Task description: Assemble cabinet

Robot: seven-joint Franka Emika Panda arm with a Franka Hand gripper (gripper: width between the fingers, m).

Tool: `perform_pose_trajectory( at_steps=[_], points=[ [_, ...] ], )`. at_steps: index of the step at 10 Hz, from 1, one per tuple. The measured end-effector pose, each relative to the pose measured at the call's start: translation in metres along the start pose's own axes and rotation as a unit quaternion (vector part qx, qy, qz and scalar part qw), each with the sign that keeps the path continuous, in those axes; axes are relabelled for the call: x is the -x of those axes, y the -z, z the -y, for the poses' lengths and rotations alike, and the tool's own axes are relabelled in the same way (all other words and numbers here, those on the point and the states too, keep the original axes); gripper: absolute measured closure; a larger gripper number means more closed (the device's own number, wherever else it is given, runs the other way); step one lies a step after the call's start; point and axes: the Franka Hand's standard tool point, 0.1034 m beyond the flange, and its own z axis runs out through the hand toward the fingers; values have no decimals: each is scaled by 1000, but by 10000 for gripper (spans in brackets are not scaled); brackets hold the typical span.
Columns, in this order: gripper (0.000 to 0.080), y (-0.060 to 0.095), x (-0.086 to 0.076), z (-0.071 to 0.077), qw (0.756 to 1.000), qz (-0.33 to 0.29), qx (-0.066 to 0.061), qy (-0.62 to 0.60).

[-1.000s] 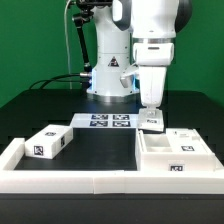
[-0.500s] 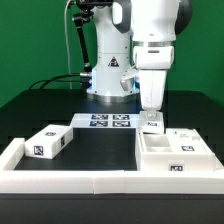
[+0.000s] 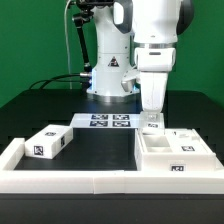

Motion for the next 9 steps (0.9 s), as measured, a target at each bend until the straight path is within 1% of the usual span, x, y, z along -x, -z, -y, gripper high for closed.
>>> perform_pose_trajectory(
  at_steps=[6, 7, 8, 9],
  points=[
    [730, 0, 0, 0, 1000, 0, 0, 0],
    [729, -1, -2, 1, 1000, -7, 10, -1],
    [729, -2, -3, 3, 1000, -9, 13, -2],
    [729, -2, -3, 2, 1000, -10, 14, -2]
  ],
)
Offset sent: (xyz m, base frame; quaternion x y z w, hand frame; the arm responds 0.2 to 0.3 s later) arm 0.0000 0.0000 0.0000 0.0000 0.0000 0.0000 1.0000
